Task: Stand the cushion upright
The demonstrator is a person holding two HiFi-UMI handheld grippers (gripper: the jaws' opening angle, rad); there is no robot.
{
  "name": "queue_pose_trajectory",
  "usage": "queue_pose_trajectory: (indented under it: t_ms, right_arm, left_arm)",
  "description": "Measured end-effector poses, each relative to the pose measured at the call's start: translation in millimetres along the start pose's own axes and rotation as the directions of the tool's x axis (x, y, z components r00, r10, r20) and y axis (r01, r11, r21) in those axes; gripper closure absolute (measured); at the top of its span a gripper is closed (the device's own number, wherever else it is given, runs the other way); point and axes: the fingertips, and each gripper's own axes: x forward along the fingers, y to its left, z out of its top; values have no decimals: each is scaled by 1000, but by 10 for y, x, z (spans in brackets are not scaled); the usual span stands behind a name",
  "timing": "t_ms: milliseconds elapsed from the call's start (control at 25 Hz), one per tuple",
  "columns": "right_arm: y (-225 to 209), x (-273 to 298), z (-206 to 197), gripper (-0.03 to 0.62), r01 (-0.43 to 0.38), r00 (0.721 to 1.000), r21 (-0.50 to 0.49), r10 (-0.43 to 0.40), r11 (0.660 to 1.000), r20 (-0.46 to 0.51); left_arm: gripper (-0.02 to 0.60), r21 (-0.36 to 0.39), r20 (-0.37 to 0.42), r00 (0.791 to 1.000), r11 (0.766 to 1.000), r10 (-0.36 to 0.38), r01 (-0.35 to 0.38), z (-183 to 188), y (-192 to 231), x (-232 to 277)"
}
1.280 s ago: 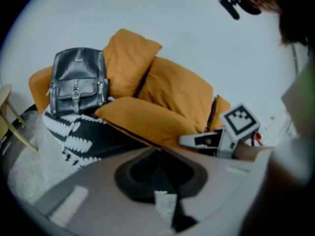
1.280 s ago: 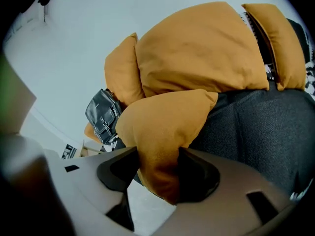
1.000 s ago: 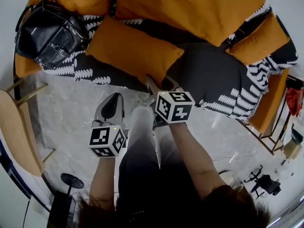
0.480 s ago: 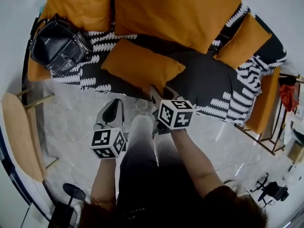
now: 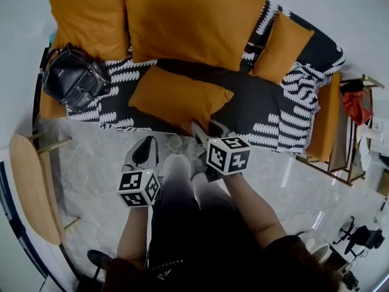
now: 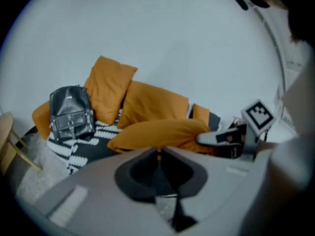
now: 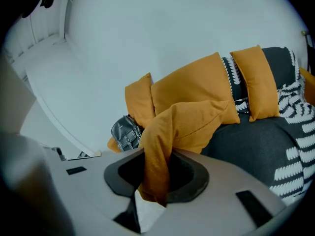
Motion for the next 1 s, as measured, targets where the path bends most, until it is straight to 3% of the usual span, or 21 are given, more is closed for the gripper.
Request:
queue_pose_trajectory:
  t_ms: [320,680,1000]
  right_arm:
    - [-76,-736,12,496,3,999,-14,-3,1000,37]
    - [-215,-1423,-82,494,40,998,-49,-37,998,54]
    - [-418,-1978,-189,494,95,993,-77,-88,992,84]
  left_arm:
    - [552,94,17,997,993,-70,68,175,-573,-149]
    - [552,187,21,986,970,-163,156,230,-1145,-320]
    - [552,254,3,964,932,-268,258,96,-1753,-439]
